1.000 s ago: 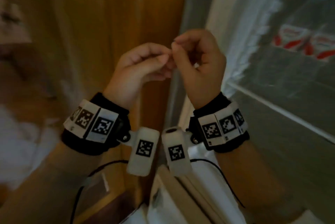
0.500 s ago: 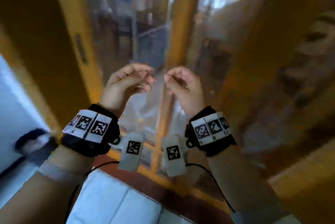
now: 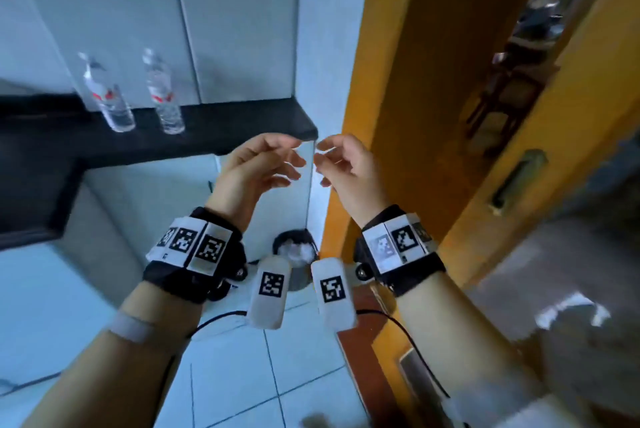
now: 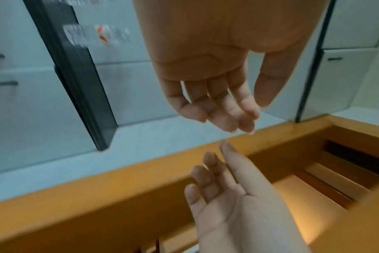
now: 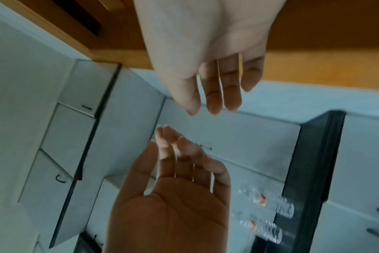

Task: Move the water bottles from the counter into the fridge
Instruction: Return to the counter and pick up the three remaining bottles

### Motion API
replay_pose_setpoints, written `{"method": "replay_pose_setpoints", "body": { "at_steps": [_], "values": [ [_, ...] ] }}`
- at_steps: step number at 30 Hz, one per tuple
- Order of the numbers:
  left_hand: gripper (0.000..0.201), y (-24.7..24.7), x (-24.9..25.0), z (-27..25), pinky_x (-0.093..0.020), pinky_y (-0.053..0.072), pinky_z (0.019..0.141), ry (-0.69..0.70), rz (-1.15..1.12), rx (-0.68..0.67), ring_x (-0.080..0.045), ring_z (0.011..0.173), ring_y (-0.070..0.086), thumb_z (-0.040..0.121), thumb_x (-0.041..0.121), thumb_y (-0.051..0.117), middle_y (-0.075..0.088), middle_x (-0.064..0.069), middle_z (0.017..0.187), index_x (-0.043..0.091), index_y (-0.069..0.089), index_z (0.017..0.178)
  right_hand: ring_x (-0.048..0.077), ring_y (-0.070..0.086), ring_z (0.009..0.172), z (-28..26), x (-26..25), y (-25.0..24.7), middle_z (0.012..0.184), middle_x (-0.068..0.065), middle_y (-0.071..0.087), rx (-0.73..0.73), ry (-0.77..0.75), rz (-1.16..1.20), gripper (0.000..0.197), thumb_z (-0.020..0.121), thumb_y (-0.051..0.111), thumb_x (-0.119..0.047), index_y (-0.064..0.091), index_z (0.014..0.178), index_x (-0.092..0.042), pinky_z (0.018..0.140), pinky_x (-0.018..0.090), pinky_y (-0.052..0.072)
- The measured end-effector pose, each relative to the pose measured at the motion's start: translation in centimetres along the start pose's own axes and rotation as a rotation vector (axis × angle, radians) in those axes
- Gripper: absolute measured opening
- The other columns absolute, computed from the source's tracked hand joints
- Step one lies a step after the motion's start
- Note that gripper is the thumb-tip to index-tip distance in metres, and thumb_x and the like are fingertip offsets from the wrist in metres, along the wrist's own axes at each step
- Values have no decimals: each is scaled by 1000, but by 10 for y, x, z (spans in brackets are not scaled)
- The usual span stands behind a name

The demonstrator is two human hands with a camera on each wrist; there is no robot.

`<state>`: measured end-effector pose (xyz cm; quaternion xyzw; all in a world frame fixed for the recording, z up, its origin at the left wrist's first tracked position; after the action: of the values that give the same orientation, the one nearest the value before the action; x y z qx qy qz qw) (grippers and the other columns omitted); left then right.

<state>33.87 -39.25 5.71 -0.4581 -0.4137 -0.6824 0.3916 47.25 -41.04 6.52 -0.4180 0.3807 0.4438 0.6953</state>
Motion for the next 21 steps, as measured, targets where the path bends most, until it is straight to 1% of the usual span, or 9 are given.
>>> {"method": "replay_pose_setpoints", "body": {
  "at_steps": [1, 2, 4, 8, 11, 14, 16, 19, 21],
  "values": [
    [20, -23, 1, 14, -16, 45, 58, -1, 14, 57, -6, 58, 62, 76, 16, 52, 70, 8, 65, 26, 69, 73, 13, 53, 59, 24, 4, 21, 68, -3, 55, -44, 2, -3, 27, 84, 61, -9, 52, 76, -33, 54, 15, 43],
    [21, -48, 2, 26, -16, 45, 58, -1, 26, 112, -5, 58, 63, 76, 17, 52, 70, 8, 65, 27, 70, 72, 11, 53, 58, 47, 7, 42, 69, -3, 56, -88, 0, 12, 28, 84, 61, -9, 52, 76, -34, 52, 11, 40],
    [21, -101, 6, 46, -17, 45, 59, 2, 47, 225, -5, 58, 62, 76, 17, 53, 70, 8, 65, 27, 70, 72, 6, 52, 57, 87, 9, 85, 70, 0, 56, -160, -13, 67, 27, 84, 60, -6, 53, 76, -31, 49, 6, 37],
    [18, -208, 10, 67, -18, 42, 60, 9, 77, 451, -4, 58, 62, 82, 12, 51, 69, 9, 64, 23, 65, 79, 5, 52, 57, 143, 21, 181, 77, 8, 60, -293, -23, 128, 24, 85, 59, -4, 54, 78, -26, 48, 6, 38],
    [16, -286, 5, 80, -18, 41, 59, 18, 63, 593, -4, 58, 61, 80, 13, 51, 69, 9, 63, 23, 64, 81, 11, 53, 58, 177, 42, 258, 70, 3, 58, -382, 4, 161, 19, 84, 59, -4, 55, 81, -22, 49, 7, 39],
    [15, -357, -5, 104, -16, 43, 57, 28, 19, 677, -5, 56, 60, 76, 13, 51, 69, 8, 62, 21, 62, 82, 15, 56, 64, 214, 64, 327, 72, -1, 57, -416, 25, 150, 23, 83, 61, -9, 53, 80, -30, 54, 10, 40],
    [18, -400, -12, 121, -16, 42, 57, 11, 8, 722, -5, 56, 59, 81, 8, 50, 69, 8, 62, 20, 62, 82, 15, 57, 66, 241, 75, 366, 73, -2, 57, -407, 55, 145, 24, 83, 61, -10, 52, 80, -32, 56, 11, 41],
    [23, -460, -20, 151, -18, 42, 60, -44, 10, 760, -5, 60, 59, 85, 6, 48, 70, 9, 64, 23, 63, 83, 14, 55, 69, 279, 91, 410, 72, -5, 55, -371, 120, 133, 22, 82, 62, -9, 52, 85, -28, 66, 24, 44],
    [23, -496, -22, 178, -18, 43, 63, -62, 27, 767, -5, 65, 61, 84, 7, 51, 71, 11, 69, 26, 63, 85, 13, 54, 70, 304, 106, 428, 77, -6, 55, -339, 158, 119, 22, 80, 63, -9, 53, 94, -22, 73, 33, 47]
  ]
}}
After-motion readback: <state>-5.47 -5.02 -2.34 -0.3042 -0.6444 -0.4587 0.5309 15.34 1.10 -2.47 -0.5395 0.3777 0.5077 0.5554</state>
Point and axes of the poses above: each hand's wrist, its own z-axis towards the middle knuckle, its own y-axis out of the palm, x = y × z, the point moved 10 cm from there along z, towards the middle knuckle
